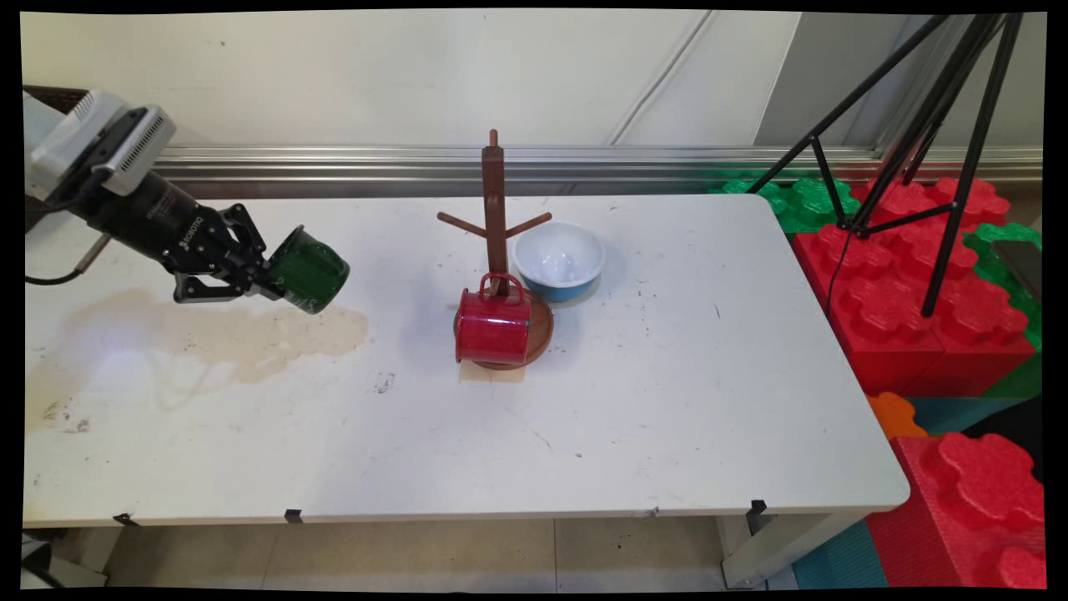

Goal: Place the picked object on the table

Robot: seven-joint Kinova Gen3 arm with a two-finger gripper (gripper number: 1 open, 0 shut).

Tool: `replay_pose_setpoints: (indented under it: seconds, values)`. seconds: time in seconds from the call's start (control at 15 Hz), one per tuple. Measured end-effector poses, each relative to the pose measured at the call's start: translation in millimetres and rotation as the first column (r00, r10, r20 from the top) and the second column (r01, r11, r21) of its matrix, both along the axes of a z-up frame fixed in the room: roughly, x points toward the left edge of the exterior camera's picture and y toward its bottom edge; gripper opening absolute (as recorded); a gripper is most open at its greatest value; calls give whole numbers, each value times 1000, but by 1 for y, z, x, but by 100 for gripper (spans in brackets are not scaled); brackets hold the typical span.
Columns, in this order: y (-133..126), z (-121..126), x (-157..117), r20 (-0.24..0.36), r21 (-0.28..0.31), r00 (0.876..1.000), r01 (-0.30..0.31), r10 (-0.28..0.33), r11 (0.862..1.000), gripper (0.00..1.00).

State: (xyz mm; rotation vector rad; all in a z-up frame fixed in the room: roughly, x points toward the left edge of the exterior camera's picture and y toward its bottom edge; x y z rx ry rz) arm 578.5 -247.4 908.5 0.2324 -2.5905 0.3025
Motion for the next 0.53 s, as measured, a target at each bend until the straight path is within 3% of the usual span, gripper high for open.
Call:
replay_pose_setpoints:
  seconds: [0.53]
  values:
    - [-13, -20, 6, 117, -20, 992, 39, -37, 999, 0]
